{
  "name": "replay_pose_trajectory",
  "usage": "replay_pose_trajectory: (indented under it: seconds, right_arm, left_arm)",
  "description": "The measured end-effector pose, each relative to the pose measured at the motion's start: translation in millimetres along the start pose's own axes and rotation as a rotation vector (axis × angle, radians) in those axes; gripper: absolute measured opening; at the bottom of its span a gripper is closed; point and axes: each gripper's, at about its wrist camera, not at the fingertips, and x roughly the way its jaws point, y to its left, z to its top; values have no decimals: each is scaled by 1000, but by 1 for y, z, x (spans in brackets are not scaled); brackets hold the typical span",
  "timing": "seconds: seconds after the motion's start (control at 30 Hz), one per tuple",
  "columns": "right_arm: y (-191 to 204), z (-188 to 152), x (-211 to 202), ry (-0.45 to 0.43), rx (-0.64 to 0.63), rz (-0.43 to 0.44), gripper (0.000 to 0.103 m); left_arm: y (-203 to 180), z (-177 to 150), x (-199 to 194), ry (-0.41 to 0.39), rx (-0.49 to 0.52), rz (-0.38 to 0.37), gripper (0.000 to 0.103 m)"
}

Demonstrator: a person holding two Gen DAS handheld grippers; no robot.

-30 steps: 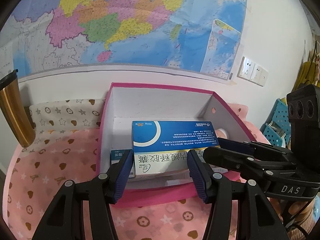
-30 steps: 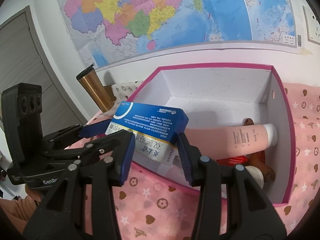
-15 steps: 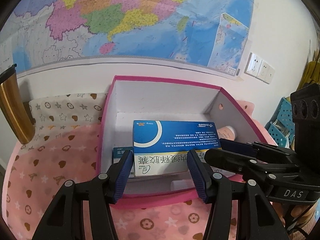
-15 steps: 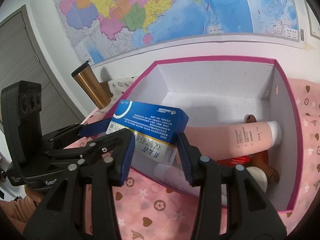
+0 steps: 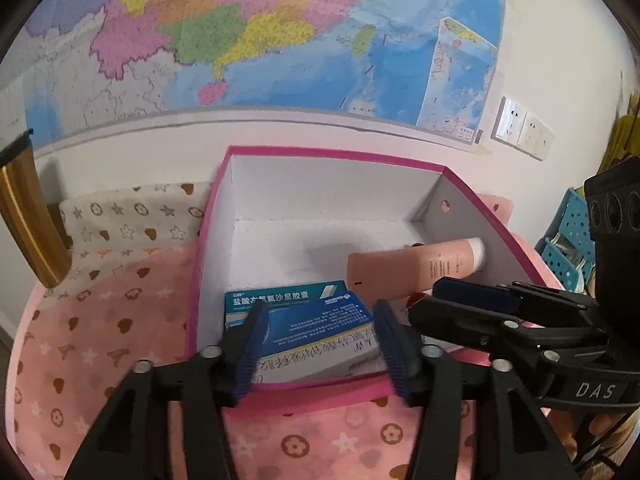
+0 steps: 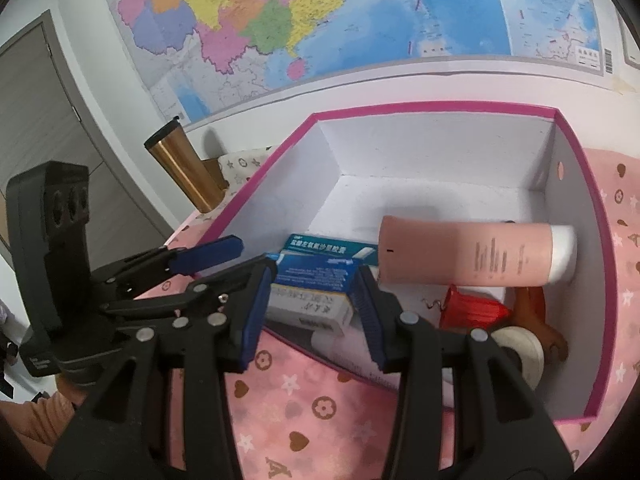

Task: Organize rigid objects
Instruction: 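Open the right gripper and withdraw it from the magenta box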

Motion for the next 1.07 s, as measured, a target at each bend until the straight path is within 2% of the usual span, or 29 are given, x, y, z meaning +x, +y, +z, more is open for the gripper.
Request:
replay_pose_trajectory:
  seconds: [0.17,0.2,0.27,0.33,0.5,0.73,1.0,1.07]
  right_arm:
    - [6,-9,-20,-48,-32,-46,48]
    - [7,-12,-26,-62,-39,-59,53]
    - [10,-18,-38,-100,-55,-102,64]
    - [14,-28,-51,-141,-77,-150,78]
    - [24,-54,-65,-185,-128,-281,101]
    - [29,-84,-67,-195,-108,-386,102]
    - [32,-102,-68,-177,-80,-385,102]
    - [33,-104,-67,-171,-77,-384,102]
  left_arm:
    - [-5,-6,-20,-61,11,15,84]
    - [-6,-9,-27,-82,12,16,86]
    - [-7,-12,-34,-100,7,24,97]
    - [-9,-19,-43,-127,1,31,101]
    - [-19,-40,-55,-150,22,106,103]
    - [-26,-60,-56,-111,28,161,103]
    - [-27,-70,-58,-101,7,213,103]
    - [-28,-72,-58,-97,15,201,103]
